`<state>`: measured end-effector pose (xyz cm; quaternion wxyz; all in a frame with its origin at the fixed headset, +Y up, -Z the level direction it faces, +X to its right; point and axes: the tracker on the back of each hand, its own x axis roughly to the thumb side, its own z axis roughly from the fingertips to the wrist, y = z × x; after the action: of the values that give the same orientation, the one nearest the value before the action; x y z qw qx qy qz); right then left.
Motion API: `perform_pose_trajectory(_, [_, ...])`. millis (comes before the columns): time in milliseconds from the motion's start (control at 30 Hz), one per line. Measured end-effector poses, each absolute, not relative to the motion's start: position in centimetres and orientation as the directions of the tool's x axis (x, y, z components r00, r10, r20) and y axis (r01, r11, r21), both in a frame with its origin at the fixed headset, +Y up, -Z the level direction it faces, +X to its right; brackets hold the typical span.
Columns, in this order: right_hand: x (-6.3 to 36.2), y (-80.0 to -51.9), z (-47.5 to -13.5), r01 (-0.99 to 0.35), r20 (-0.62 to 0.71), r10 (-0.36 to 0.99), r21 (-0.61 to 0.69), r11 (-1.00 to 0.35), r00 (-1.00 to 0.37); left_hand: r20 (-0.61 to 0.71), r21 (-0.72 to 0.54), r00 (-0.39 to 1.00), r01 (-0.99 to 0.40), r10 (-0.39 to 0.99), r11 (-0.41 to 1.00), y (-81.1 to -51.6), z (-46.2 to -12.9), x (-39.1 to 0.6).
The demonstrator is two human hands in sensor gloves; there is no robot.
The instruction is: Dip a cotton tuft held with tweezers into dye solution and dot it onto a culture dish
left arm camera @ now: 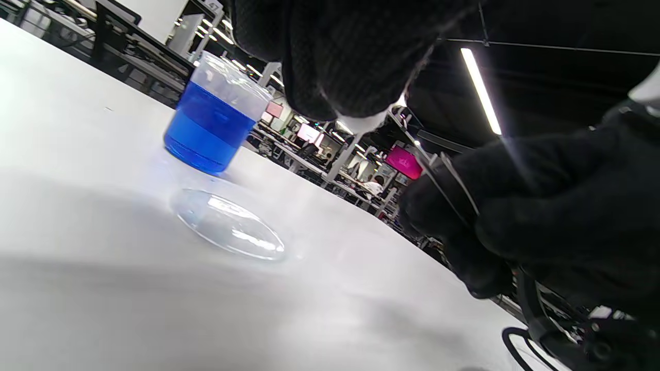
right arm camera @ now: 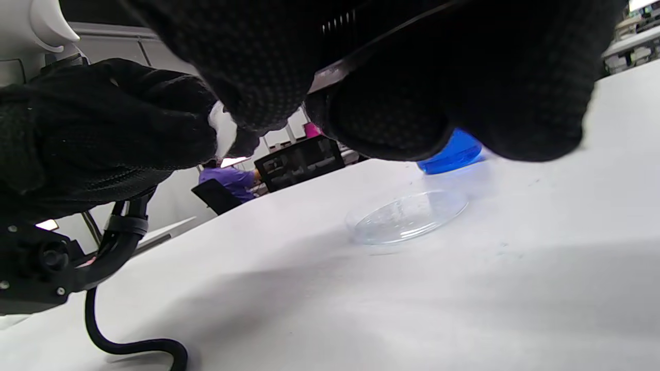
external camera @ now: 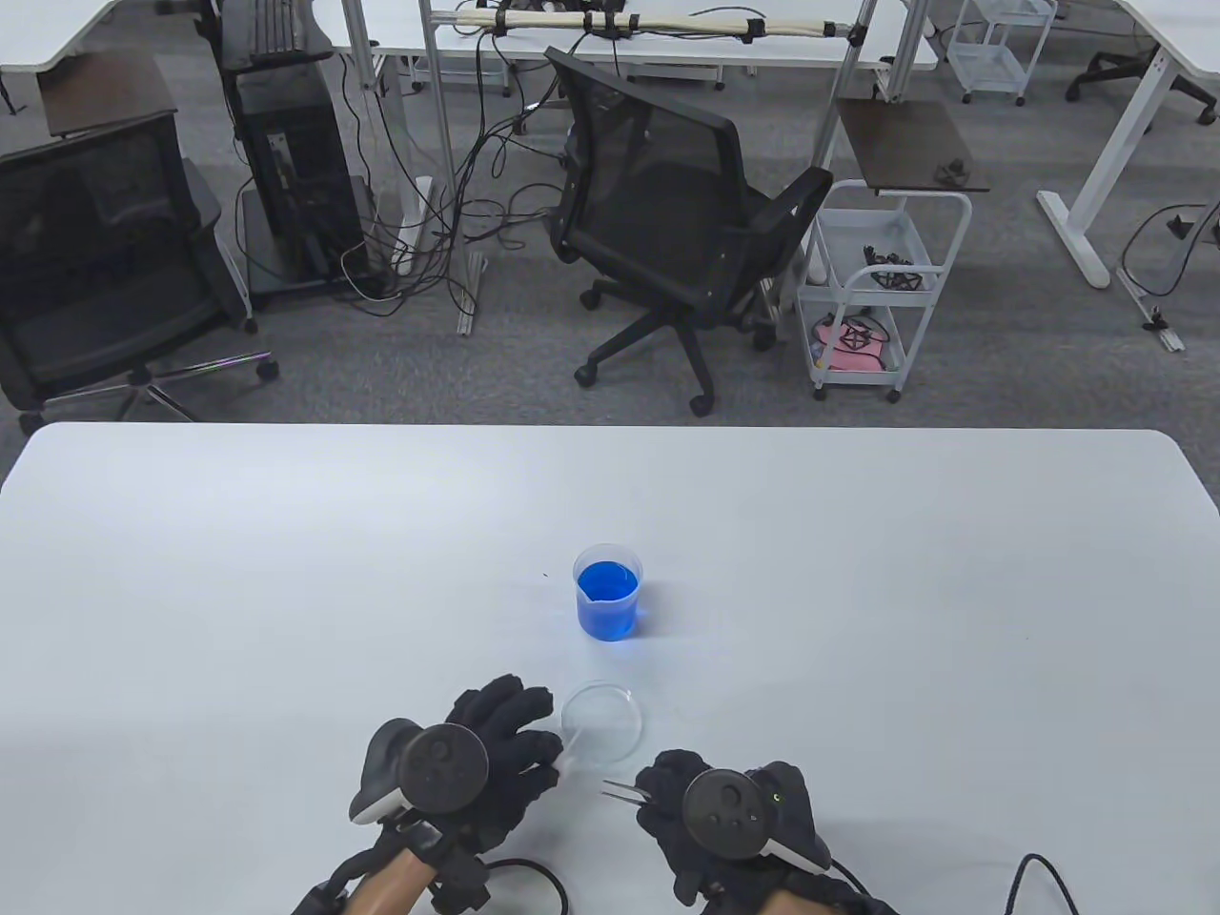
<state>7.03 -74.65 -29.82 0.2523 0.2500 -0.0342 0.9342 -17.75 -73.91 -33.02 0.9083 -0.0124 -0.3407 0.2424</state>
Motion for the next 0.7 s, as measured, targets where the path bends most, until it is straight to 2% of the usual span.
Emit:
perform_pose_trajectory(400, [6.4,-75.3,-30.1,-0.512,0.474,0.504,0.126,-0.85,-0.722,0.659,-0.204,0.63,-0.378,0.412,0.903,-74.6,-31.9,-15.7])
perform_pose_trajectory(567, [6.3,-75.2,-30.0,-0.509,0.482,0.471,0.058,-0.859,-0.739,0.658,-0.214,0.626,-0.377,0.418,0.901,-74.7,-31.9,-15.5])
perform_pose_trajectory(700, [6.3,-75.2,-29.9,-0.507,0.478,0.47,0.059,-0.86,-0.742,0.652,-0.243,0.617,-0.381,0.441,0.892,-74.7,-31.8,-15.5])
